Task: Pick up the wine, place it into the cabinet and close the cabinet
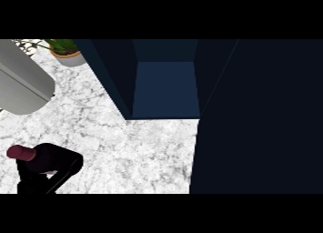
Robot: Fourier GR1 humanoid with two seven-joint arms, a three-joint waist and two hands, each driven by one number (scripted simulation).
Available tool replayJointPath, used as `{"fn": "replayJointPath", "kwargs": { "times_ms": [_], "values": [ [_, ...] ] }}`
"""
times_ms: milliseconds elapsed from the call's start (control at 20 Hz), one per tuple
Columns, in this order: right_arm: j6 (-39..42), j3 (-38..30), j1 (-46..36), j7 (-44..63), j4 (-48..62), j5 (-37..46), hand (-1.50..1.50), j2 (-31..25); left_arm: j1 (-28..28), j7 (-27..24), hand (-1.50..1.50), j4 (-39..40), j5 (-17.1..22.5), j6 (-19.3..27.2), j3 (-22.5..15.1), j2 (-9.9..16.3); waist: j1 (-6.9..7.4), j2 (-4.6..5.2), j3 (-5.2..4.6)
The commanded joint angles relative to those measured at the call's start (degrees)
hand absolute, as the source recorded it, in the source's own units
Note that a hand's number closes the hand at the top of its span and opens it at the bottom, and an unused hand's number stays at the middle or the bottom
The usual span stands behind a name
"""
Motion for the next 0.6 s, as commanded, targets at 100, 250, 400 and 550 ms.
{"fn": "replayJointPath", "kwargs": {
  "times_ms": [100, 250, 400, 550],
  "values": [
    [-0.27, 1.83, 5.65, 3.43, -13.92, 1.67, -1.50, -2.22, -2.97, -6.87, -1.50, 5.66, 8.38, -3.96, 3.90, -0.01, -0.31, -0.09, -0.01],
    [0.73, -1.33, 3.54, 2.37, -10.49, -1.57, -1.50, -2.16, -3.37, -3.49, -1.50, 4.53, 10.30, -6.47, 4.34, 2.17, 0.36, 0.11, 0.08],
    [0.04, 0.00, 5.76, 5.73, -16.05, -1.67, -1.50, -3.44, -4.32, -8.56, -1.50, 9.49, 10.73, -8.93, 4.08, 0.02, -0.29, -0.01, 0.02],
    [0.24, -2.88, 3.58, 4.38, -13.71, -2.70, -1.50, -2.95, -5.26, -9.37, -1.50, 10.61, 10.54, -9.34, 4.16, 0.15, 0.15, 0.10, 0.05]
  ]
}}
